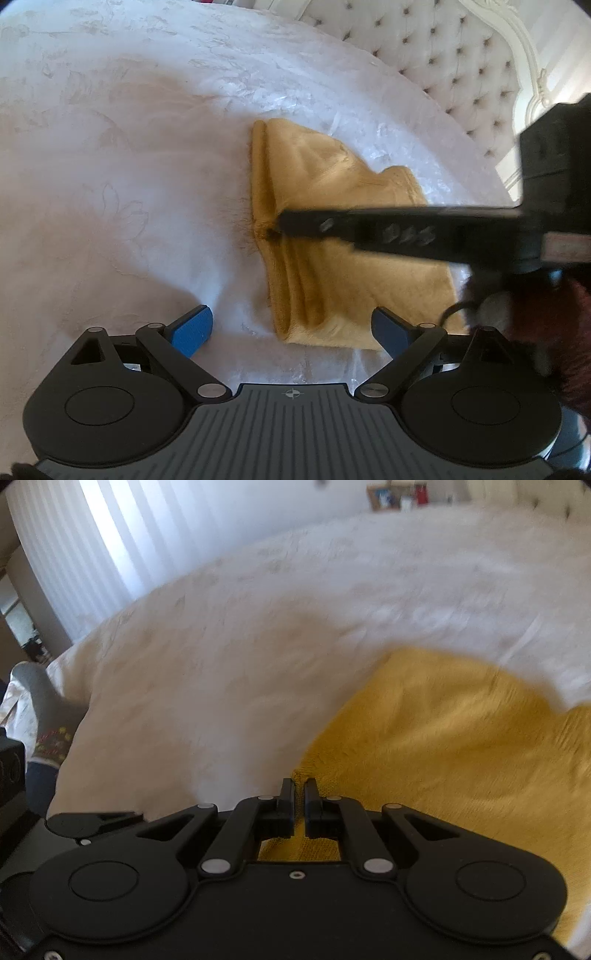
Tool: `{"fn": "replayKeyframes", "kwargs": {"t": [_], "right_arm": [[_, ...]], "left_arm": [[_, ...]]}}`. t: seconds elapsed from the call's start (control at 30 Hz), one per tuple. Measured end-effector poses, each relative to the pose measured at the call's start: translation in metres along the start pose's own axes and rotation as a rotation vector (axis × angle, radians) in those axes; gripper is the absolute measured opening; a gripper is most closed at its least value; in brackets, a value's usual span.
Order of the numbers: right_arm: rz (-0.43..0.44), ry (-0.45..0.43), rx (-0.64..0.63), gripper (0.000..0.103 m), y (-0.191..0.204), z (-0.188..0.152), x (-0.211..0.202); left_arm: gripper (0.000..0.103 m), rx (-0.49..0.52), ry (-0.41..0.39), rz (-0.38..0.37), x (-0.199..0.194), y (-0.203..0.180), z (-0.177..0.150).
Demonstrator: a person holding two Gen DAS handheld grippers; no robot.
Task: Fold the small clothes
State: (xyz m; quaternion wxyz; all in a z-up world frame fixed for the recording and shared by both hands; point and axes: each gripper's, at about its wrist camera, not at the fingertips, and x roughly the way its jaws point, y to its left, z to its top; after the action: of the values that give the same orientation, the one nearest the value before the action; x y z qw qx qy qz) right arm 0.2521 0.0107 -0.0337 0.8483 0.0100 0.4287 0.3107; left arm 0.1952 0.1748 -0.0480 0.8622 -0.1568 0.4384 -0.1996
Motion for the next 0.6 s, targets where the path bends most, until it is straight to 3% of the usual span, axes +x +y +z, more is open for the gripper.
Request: {"fn": "replayKeyframes", "kwargs": {"t": [0.07, 0.13, 0.2, 0.23, 0.27, 0.43, 0.5, 0.6], "right_arm": [[0.026, 0.012, 0.025, 0.021, -0.008, -0.003, 0.007], [0.08, -0.036, 0.062, 0.023, -0.016, -0.006, -0.005], [0.108, -0.106, 0.069, 0.038, -0.022, -0.009, -0.03], [0.113, -0.139, 0.071, 0.054, -0.026, -0.01, -0.042], [0.107, -0.171, 0.077, 0.063, -0.032, -0.013, -0.055], [-0.03, -0.254, 0.169, 0.069, -0.087, -0.032, -0.106], [-0.088, -0.261, 0.225, 0.076, -0.112, -0.045, -0.117], [-0.102, -0.25, 0.339, 0.076, -0.15, -0.063, -0.12]], "left_arm": [[0.094, 0.01, -0.004, -0.001, 0.002, -0.001, -0.001], [0.094, 0.006, -0.018, -0.006, 0.004, -0.002, -0.001], [0.094, -0.003, -0.037, -0.02, 0.005, -0.004, 0.0], [0.094, -0.008, -0.048, -0.032, 0.005, -0.005, 0.0], [0.094, -0.015, -0.06, -0.047, 0.006, -0.006, 0.0], [0.094, -0.063, -0.08, -0.114, 0.014, -0.01, -0.001], [0.094, -0.077, -0.073, -0.103, 0.02, -0.01, -0.002], [0.094, -0.063, -0.075, -0.087, 0.026, -0.012, -0.003]]}}
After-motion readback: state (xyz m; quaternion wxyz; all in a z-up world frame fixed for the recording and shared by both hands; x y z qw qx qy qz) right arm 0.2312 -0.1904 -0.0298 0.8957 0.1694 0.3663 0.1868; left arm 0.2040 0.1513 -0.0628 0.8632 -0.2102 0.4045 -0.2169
